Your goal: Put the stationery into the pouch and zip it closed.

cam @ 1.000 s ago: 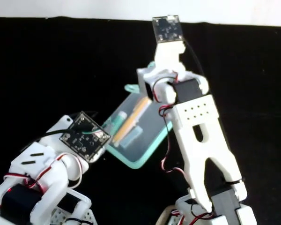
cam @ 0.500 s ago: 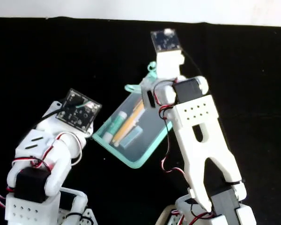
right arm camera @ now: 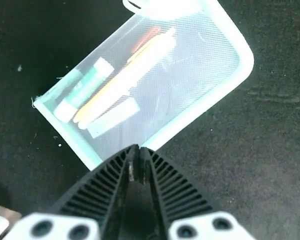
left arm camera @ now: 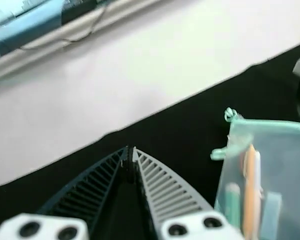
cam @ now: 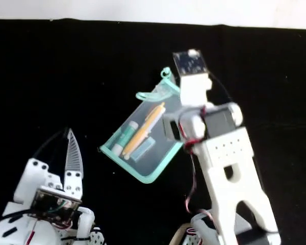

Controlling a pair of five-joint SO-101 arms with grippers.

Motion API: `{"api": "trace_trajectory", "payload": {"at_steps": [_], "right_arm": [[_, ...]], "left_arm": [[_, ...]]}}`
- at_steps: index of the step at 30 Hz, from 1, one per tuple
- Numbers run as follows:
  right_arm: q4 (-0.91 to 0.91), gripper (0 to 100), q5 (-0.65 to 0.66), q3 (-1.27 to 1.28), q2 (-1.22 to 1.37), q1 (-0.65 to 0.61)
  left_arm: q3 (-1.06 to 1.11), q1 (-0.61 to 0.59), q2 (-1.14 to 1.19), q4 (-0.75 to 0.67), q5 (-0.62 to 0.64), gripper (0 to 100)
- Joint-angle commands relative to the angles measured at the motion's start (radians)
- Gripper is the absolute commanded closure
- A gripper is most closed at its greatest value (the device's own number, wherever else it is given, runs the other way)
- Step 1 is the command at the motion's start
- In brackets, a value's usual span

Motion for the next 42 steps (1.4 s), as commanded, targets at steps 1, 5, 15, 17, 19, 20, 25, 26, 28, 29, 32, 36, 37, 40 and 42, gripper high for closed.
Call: {"api": "trace_trajectory", "payload": {"at_steps": [1,5,15,17,19,20,25,26,28,29,32,36,37,40,42], "right_arm": [[-0.140,99.3,-0.003,0.217,-0.199,0.035],[-0.354,99.3,-0.003,0.512,-0.438,0.105],[-0.613,99.3,-0.003,1.012,-0.937,0.199],[-0.613,99.3,-0.002,1.069,-1.001,0.199],[-0.613,99.3,-0.002,1.121,-1.058,0.199],[-0.613,99.3,-0.002,1.145,-1.084,0.200],[-0.615,99.3,0.002,1.268,-1.185,0.200],[-0.615,99.3,0.002,1.291,-1.204,0.200],[-0.615,99.3,0.003,1.340,-1.242,0.200],[-0.615,99.3,0.003,1.363,-1.257,0.200],[-0.615,99.3,0.002,1.419,-1.260,0.200],[-0.616,99.3,0.000,1.472,-1.259,0.200],[-0.616,99.3,0.000,1.484,-1.259,0.200],[-0.616,99.3,-0.002,1.512,-1.257,0.200],[-0.616,99.3,-0.002,1.515,-1.257,0.200]], "left_arm": [[0.042,-0.008,-0.019,0.037,0.002,99],[0.113,-0.008,-0.013,0.026,0.002,99],[0.429,-0.010,-0.013,-0.290,0.002,99],[0.501,-0.012,-0.013,-0.350,0.002,99],[0.567,-0.038,-0.013,-0.414,0.002,99],[0.599,-0.061,-0.013,-0.454,0.002,99],[0.737,-0.245,-0.013,-0.635,0.002,99],[0.760,-0.274,-0.013,-0.652,0.002,99],[0.806,-0.314,-0.013,-0.664,0.002,99],[0.826,-0.328,-0.013,-0.666,0.002,99],[0.866,-0.341,-0.008,-0.664,0.003,99],[0.866,-0.337,-0.007,-0.663,0.003,99],[0.866,-0.337,-0.005,-0.660,0.003,99],[0.866,-0.335,-0.005,-0.614,0.003,99],[0.866,-0.335,-0.005,-0.569,0.003,99]]}}
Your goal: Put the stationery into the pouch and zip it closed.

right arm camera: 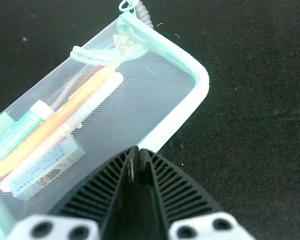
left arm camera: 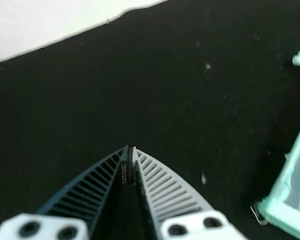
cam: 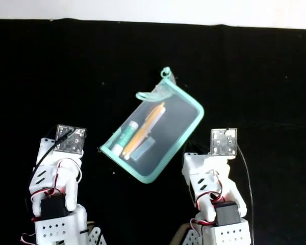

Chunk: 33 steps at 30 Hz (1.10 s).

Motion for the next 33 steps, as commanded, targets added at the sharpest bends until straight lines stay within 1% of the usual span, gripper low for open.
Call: {"api": "trace_trajectory", "payload": {"at_steps": [1,6,15,18,33], "right_arm": [[-0.016,99.3,-0.002,0.151,-0.010,0.010],[0.035,99.3,0.002,0.151,-0.002,0.010],[0.332,99.3,0.002,0.151,-0.004,0.008],[0.357,99.3,0.002,0.150,-0.012,0.008],[0.357,99.3,0.002,0.150,-0.012,0.008]], "left_arm": [[0.018,-0.004,0.001,0.064,0.003,99],[0.018,-0.004,0.001,0.207,0.003,99],[0.018,-0.008,0.001,0.511,0.002,99],[0.018,-0.008,-0.002,0.603,0.002,99],[0.018,-0.008,-0.004,0.603,0.000,99]]}}
